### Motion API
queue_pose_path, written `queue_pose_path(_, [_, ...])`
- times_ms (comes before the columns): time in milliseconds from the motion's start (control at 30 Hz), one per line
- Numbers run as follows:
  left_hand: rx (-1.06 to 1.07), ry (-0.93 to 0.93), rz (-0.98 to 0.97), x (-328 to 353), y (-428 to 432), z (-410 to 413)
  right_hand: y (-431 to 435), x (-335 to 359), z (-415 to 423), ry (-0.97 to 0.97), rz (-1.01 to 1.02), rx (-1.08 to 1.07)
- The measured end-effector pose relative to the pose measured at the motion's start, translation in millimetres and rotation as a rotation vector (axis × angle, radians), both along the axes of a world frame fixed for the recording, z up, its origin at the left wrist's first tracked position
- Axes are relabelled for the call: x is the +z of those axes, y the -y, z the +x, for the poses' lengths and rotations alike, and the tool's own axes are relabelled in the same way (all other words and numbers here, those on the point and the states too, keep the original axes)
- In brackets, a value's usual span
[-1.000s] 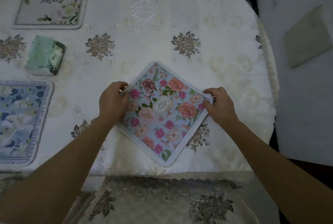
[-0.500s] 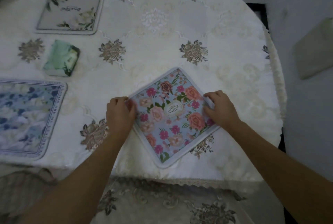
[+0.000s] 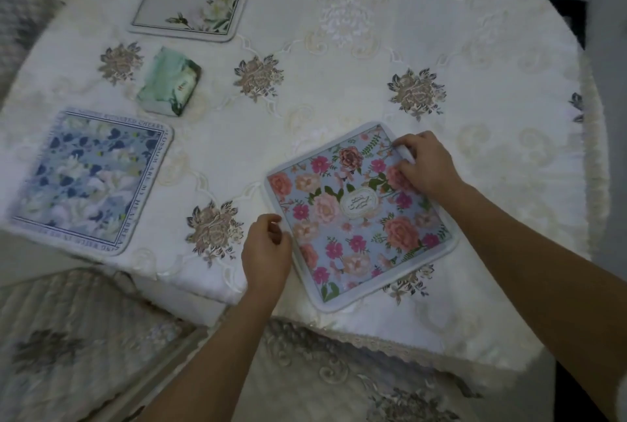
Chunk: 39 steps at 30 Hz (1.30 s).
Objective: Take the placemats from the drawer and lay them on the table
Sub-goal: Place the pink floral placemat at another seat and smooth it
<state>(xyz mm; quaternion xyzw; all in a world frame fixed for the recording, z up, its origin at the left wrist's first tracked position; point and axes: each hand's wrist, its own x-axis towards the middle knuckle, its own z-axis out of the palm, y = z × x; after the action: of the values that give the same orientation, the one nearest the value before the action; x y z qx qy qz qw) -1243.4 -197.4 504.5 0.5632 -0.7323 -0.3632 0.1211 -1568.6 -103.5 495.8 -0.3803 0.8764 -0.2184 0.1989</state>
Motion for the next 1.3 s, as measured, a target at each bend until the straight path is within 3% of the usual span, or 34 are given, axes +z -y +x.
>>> queue_pose_path(267, [-0.128, -0.110, -0.099, 2, 49, -25, -61, 5, 22, -0.002, -0.031, -0.113])
queue_pose_path(500, [-0.169, -0.065, -0.053, -5, 67, -19, -61, 9, 27, -0.172, -0.019, 0.009])
queue_pose_path(767, [0.119, -0.055, 0.131, 5, -19, 48, 35, 17, 26, -0.028, -0.032, 0.281])
queue_pose_path(967, [0.318, -0.192, 0.238, 7, -59, 56, 83, 27, 28, -0.043, 0.102, 0.496])
queue_pose_path(1067, [0.387, -0.314, 0.322, 9, -66, 49, 87, 29, 24, -0.048, 0.107, 0.499])
queue_pose_path(1300, [0.363, -0.403, 0.351, 4, -98, 26, 62, 28, 12, -0.024, 0.135, 0.451])
